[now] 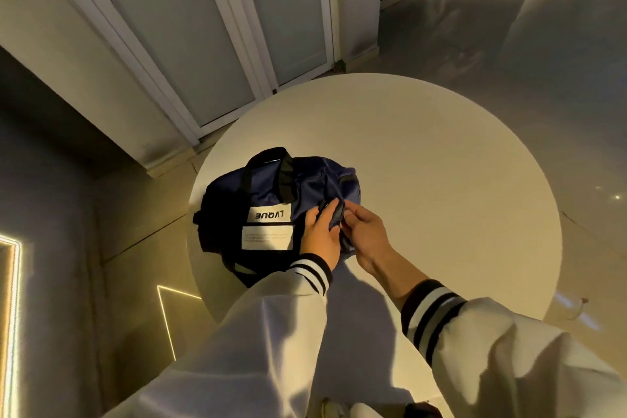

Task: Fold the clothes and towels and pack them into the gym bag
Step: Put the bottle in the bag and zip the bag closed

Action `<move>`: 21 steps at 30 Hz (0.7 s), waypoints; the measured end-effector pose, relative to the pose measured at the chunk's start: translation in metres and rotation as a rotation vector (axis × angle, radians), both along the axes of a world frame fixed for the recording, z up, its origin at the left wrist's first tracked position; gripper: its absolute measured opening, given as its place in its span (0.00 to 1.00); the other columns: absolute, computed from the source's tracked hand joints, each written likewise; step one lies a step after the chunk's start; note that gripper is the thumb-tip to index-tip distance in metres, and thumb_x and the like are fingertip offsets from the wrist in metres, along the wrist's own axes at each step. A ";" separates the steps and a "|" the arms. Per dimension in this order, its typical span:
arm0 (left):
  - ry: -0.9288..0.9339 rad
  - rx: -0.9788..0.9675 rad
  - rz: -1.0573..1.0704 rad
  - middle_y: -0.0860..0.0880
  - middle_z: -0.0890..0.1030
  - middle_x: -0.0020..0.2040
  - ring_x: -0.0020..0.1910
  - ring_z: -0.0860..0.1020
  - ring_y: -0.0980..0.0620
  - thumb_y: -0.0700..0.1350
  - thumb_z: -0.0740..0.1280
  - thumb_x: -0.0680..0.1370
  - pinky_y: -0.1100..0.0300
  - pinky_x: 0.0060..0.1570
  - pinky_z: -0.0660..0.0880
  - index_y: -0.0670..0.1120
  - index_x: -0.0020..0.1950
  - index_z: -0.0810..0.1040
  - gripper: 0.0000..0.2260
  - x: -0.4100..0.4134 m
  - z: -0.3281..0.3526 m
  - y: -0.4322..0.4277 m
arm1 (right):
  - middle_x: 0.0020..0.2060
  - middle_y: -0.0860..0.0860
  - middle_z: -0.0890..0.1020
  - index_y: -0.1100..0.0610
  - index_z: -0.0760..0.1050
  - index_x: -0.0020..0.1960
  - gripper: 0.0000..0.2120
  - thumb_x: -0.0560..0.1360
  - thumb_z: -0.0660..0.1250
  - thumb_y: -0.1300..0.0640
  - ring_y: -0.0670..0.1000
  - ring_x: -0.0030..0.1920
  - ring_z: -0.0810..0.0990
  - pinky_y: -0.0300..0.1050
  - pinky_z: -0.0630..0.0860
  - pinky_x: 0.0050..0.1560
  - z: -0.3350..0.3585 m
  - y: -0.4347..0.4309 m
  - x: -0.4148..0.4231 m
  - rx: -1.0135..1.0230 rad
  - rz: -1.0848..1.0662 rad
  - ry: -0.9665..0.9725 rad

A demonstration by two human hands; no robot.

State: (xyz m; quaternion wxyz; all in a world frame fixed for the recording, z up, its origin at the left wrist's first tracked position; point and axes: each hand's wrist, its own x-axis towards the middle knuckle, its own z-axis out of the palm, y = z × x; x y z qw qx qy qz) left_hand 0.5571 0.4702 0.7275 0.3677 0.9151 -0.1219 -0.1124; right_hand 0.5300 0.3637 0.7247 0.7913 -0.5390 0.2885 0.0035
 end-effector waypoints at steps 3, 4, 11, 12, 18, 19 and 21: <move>0.052 -0.001 -0.032 0.48 0.62 0.75 0.71 0.68 0.50 0.36 0.62 0.82 0.74 0.62 0.57 0.54 0.78 0.65 0.26 0.000 -0.007 -0.010 | 0.50 0.56 0.86 0.54 0.81 0.58 0.18 0.83 0.55 0.67 0.55 0.49 0.85 0.46 0.81 0.49 -0.003 -0.016 -0.006 -0.071 0.013 0.006; 0.058 -0.001 -0.045 0.48 0.62 0.75 0.72 0.67 0.50 0.35 0.61 0.82 0.75 0.61 0.55 0.53 0.78 0.65 0.26 -0.002 -0.010 -0.011 | 0.50 0.56 0.86 0.53 0.82 0.57 0.19 0.83 0.55 0.67 0.56 0.52 0.84 0.48 0.82 0.51 -0.007 -0.019 -0.010 -0.098 0.026 0.008; 0.063 0.035 -0.089 0.46 0.62 0.77 0.72 0.67 0.46 0.36 0.62 0.81 0.70 0.62 0.61 0.52 0.77 0.67 0.25 -0.002 -0.012 -0.014 | 0.47 0.55 0.86 0.41 0.82 0.51 0.25 0.79 0.56 0.68 0.59 0.46 0.82 0.61 0.78 0.57 -0.033 -0.021 -0.022 -0.252 0.026 0.078; 0.053 0.034 -0.085 0.45 0.63 0.77 0.71 0.67 0.47 0.36 0.62 0.81 0.71 0.61 0.62 0.51 0.77 0.67 0.25 -0.003 -0.011 -0.016 | 0.47 0.55 0.86 0.41 0.82 0.52 0.24 0.79 0.56 0.68 0.59 0.47 0.82 0.61 0.79 0.57 -0.032 -0.023 -0.022 -0.267 0.039 0.075; -0.297 0.100 -0.048 0.48 0.64 0.74 0.69 0.65 0.48 0.39 0.65 0.78 0.54 0.70 0.66 0.53 0.68 0.77 0.19 -0.004 -0.009 -0.021 | 0.51 0.55 0.85 0.51 0.80 0.60 0.18 0.80 0.58 0.67 0.59 0.51 0.83 0.59 0.80 0.58 -0.028 -0.040 -0.021 -0.251 -0.044 0.097; -0.336 0.149 -0.103 0.50 0.65 0.74 0.70 0.64 0.48 0.39 0.64 0.79 0.53 0.70 0.65 0.54 0.68 0.77 0.19 0.002 -0.006 -0.024 | 0.51 0.54 0.85 0.51 0.81 0.58 0.18 0.81 0.57 0.67 0.58 0.50 0.83 0.58 0.80 0.58 -0.026 -0.040 -0.022 -0.229 -0.052 0.089; -0.311 0.323 -0.282 0.54 0.65 0.76 0.73 0.62 0.49 0.39 0.62 0.80 0.53 0.70 0.61 0.57 0.71 0.73 0.23 0.006 0.000 -0.035 | 0.49 0.54 0.85 0.49 0.82 0.53 0.20 0.80 0.57 0.68 0.57 0.51 0.83 0.56 0.81 0.56 -0.020 -0.039 -0.022 -0.186 -0.042 0.069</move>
